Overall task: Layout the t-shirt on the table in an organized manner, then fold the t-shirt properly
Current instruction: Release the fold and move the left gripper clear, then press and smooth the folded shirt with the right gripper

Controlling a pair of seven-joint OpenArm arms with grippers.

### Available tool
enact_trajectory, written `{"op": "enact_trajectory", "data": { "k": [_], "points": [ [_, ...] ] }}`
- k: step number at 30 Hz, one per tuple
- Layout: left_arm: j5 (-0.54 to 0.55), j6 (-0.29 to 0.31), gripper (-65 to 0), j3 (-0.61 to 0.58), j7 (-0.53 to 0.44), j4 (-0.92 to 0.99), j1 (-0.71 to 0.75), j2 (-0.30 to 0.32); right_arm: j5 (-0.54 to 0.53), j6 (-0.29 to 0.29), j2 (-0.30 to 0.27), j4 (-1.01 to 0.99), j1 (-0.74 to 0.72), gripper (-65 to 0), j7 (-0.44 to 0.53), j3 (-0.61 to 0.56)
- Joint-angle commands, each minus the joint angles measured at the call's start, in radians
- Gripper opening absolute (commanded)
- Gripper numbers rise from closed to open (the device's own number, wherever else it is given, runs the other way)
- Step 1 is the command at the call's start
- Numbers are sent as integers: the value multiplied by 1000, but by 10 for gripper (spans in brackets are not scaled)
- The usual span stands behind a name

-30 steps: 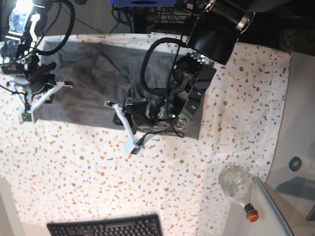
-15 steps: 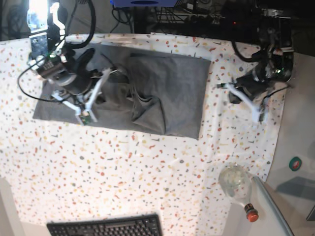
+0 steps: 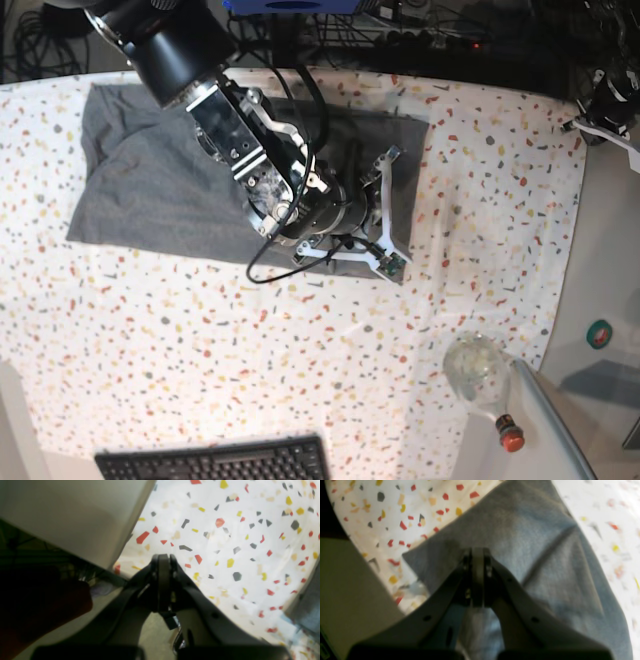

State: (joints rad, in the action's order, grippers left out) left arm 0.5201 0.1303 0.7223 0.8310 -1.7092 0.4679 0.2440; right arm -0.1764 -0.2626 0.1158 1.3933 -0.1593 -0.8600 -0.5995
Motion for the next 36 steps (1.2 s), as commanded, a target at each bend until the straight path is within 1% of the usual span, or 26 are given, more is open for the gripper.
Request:
{"op": "enact_trajectory", "data": {
  "k": [1,3,6,8,10,14,18,20,22,24,25,30,32,36],
  "points": [
    [10,7,-650,1,-16,-38,-1,-2,4,1,14,-24,-36,-650,37,3],
    [8,7,-650,-11,-16,-67,-8,-28,4,10,20,-93,-59,-650,71,3],
    [4,7,-650,-77,-16,-91,-10,-35,4,107,20,-124,-66,-650,89,5],
    [4,7,-650,-126,-20,-90,-11,-36,4,158,17,-125,-64,-650,84,5],
    [4,7,-650,-163,-20,-84,-14,-36,4,168,17,-125,-58,-650,81,26],
    [4,7,-650,-194,-20,-82,-34,-36,8,181,17,-122,-41,-650,15,83],
    [4,7,-650,-197,-19,-68,-47,-33,8,294,17,-125,-38,-650,5,92],
    [4,7,-650,-203,-20,-65,-48,-33,8,325,15,-127,-38,-650,5,92],
    [8,7,-650,-203,-20,-65,-48,-35,10,357,0,-127,-39,-650,5,86],
    [8,7,-650,-244,-19,-62,-50,-36,10,405,-5,-127,-43,-650,5,86],
    [4,7,-650,-277,-20,-62,-47,-35,10,418,-12,-127,-44,-650,5,89],
    [5,7,-650,-399,-23,-62,-47,-44,10,420,-69,-121,-44,-650,9,92],
    [4,7,-650,-422,-23,-62,-51,-58,10,420,-80,-119,-46,-650,11,92],
    [4,7,-650,-461,-23,-10,-82,-58,10,420,-110,-131,-67,-650,15,94]
  ]
}}
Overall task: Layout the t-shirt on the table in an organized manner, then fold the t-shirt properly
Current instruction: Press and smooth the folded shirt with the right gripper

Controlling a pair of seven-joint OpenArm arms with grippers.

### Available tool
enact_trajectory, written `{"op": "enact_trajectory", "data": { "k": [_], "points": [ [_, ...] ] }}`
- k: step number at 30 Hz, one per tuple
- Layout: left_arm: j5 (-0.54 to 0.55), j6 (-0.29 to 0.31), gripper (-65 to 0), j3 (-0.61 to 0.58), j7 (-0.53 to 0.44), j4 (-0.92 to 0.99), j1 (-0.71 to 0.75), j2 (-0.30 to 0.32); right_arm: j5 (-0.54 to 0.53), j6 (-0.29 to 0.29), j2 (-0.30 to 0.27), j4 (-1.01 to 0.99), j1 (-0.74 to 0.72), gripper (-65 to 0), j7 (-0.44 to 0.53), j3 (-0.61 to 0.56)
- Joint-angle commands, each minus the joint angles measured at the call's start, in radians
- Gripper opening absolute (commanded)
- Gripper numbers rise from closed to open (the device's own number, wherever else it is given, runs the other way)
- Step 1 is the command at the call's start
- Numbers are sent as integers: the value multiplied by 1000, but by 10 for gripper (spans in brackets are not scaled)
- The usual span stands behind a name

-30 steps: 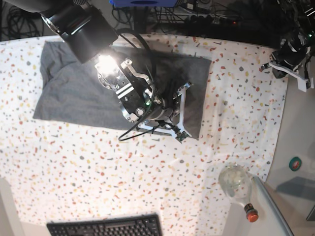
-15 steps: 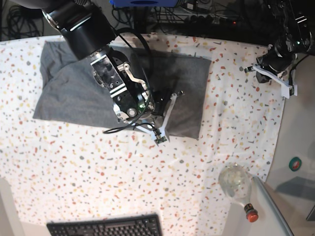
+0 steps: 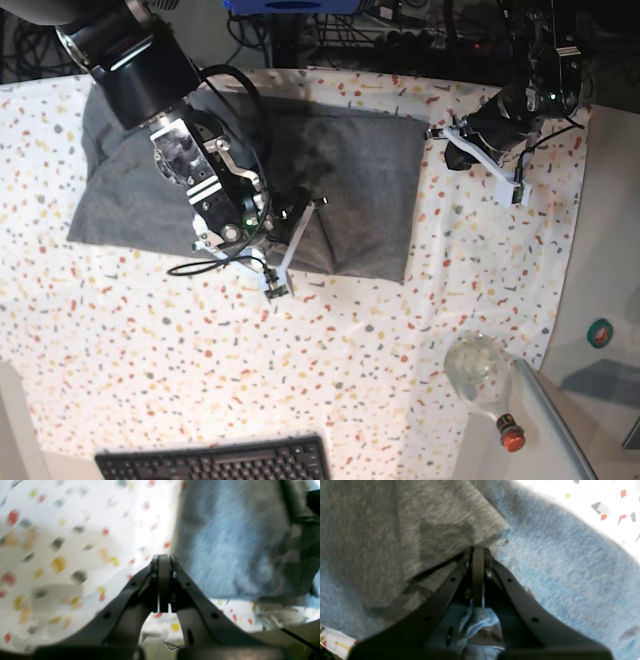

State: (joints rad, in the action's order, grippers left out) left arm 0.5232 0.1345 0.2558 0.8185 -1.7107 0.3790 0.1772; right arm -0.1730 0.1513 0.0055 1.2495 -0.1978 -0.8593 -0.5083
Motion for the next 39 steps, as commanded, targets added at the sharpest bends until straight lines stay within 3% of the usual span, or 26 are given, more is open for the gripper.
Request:
{"op": "enact_trajectory", "data": {
  "k": [1,5,9,14,17,20,21,24,26,30,35,39],
  "points": [
    [1,3,-650,6,-11,11,1,11,7,6,-8,8,-35,-650,15,12],
    [1,3,-650,4,-11,56,-7,14,7,6,-25,-4,-50,-650,39,116],
    [1,3,-650,6,-11,54,-4,14,3,6,-37,88,-29,-650,-4,139],
    [1,3,-650,7,-11,31,-5,12,3,6,-34,345,87,-650,-76,-48],
    [1,3,-650,7,-11,7,-4,11,7,8,-6,347,100,-650,-50,-137],
    [1,3,-650,7,-11,-4,-4,11,7,8,20,304,99,-650,-44,-149],
    [1,3,-650,7,-11,-4,-4,12,7,8,24,298,99,-629,-42,-149],
    [1,3,-650,7,-11,1,-4,14,8,9,23,293,100,-399,-34,-151],
    [1,3,-650,7,-11,4,-4,14,8,9,23,289,100,-296,-15,-149],
    [1,3,-650,9,-11,4,-5,15,8,14,26,241,102,-282,39,-143],
    [1,3,-650,9,-11,4,-10,15,7,166,27,152,96,-278,116,-149],
    [1,3,-650,9,-11,5,-12,15,7,167,26,149,96,-279,122,-143]
  ]
}}
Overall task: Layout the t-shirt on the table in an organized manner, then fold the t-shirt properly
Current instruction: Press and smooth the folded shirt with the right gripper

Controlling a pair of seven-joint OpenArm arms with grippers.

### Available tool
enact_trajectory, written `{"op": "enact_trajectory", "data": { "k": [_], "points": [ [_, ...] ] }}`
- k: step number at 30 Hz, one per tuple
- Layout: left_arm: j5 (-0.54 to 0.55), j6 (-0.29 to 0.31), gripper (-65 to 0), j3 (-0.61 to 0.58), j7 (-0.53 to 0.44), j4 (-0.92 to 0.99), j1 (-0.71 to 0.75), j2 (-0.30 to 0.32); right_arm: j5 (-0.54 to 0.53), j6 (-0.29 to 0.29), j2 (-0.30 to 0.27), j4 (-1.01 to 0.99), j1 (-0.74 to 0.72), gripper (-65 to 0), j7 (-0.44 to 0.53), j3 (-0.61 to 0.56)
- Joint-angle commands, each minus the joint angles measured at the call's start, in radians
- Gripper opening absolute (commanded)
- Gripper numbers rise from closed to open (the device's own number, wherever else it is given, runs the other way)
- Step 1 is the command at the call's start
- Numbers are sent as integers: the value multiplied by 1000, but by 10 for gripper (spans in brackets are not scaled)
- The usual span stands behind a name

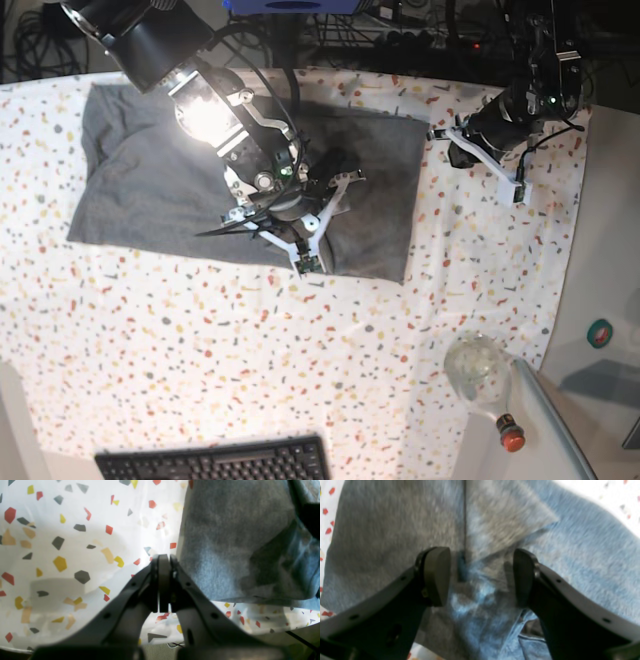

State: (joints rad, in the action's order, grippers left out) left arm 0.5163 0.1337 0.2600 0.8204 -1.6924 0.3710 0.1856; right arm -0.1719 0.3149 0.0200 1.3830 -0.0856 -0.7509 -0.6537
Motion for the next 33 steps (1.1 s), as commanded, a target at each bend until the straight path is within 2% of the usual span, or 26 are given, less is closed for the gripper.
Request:
{"op": "enact_trajectory", "data": {
  "k": [1,3,5,11,12,16,23,28,30,32,33],
  "points": [
    [8,4,-650,5,-13,-13,-4,7,5,3,11,16,-16,-281,15,2],
    [8,4,-650,5,-13,-13,-4,7,5,3,11,16,-18,-284,17,2],
    [8,4,-650,5,-13,-13,-4,7,5,3,8,14,-21,-327,17,4],
    [8,4,-650,5,-13,-13,-2,7,2,3,7,-41,-50,-645,18,36],
    [8,4,-650,5,-13,-13,-2,7,4,3,11,-49,-50,-650,18,62],
    [8,4,-650,5,-13,-13,-2,7,4,3,10,-54,-52,-650,20,133],
    [8,4,-650,5,-13,-13,-5,7,5,3,2,-61,-67,-650,61,182],
    [8,4,-650,5,-13,-13,-5,7,4,3,10,103,8,-650,44,179],
    [8,4,-650,5,-13,-13,-5,7,5,3,13,152,40,-527,54,165],
    [8,4,-650,5,-13,-13,-5,7,5,3,10,154,51,-363,70,111],
    [8,4,-650,5,-13,-13,-5,7,5,3,4,151,56,-302,87,84]
  ]
}}
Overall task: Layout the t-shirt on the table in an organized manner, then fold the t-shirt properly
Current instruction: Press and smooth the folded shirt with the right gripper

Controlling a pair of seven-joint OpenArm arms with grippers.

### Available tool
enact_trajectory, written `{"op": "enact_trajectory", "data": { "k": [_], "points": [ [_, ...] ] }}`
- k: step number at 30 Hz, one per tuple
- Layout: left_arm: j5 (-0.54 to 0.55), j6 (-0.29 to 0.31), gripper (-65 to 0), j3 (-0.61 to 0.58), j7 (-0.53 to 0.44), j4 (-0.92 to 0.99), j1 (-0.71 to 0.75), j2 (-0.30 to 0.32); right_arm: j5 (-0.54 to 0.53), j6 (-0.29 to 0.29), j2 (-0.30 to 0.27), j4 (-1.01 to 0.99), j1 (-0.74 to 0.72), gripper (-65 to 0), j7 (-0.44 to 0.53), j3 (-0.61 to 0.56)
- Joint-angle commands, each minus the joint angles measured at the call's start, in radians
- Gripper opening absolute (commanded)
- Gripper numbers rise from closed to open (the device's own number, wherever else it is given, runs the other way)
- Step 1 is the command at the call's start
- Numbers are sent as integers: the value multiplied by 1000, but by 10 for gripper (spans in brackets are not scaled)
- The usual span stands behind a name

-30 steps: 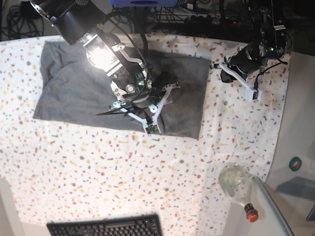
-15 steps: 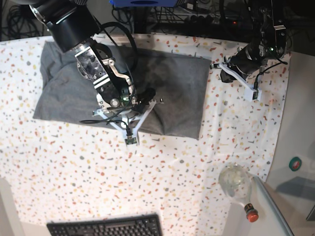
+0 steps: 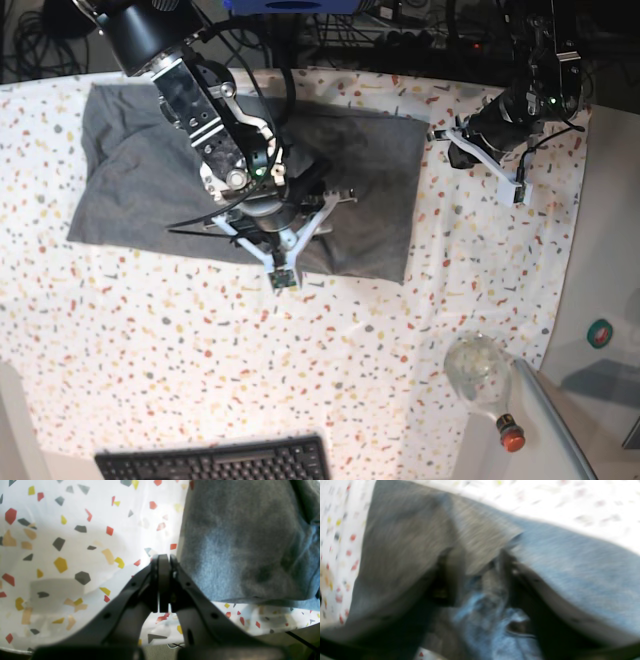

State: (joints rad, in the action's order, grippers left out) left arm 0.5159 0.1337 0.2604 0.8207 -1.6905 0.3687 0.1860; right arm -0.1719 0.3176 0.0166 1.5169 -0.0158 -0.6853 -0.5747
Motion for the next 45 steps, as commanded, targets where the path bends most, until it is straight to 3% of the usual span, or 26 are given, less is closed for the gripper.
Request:
{"op": "enact_trajectory", "data": {
  "k": [1,3,7,8,17,21,27,36,41,45],
  "points": [
    [8,4,-650,7,-13,-15,-1,11,5,1,0,15,-13,-281,46,-34],
    [8,4,-650,26,-11,-15,2,17,4,1,-27,11,-5,-344,89,-94],
    [8,4,-650,58,-11,-15,2,16,1,-1,-37,-48,-8,-626,140,-149],
    [8,4,-650,69,-8,-15,3,17,1,-1,-25,-71,-14,-650,140,-149],
    [8,4,-650,87,-8,-15,8,17,2,-1,-11,-148,-45,-650,140,-149],
    [8,4,-650,87,-8,-15,8,17,4,-1,-13,-158,-46,-650,138,-75],
    [8,4,-650,87,-8,-15,5,17,5,-1,-34,-209,-83,-650,138,-11],
    [8,4,-650,87,-10,20,-1,16,5,-1,-56,-255,-157,-650,141,-8],
    [8,4,-650,87,-10,19,5,17,2,-1,-103,-141,-152,-650,117,-14],
    [11,4,-650,89,-11,11,5,17,5,-1,-74,-26,-85,-650,32,-46]
  ]
}}
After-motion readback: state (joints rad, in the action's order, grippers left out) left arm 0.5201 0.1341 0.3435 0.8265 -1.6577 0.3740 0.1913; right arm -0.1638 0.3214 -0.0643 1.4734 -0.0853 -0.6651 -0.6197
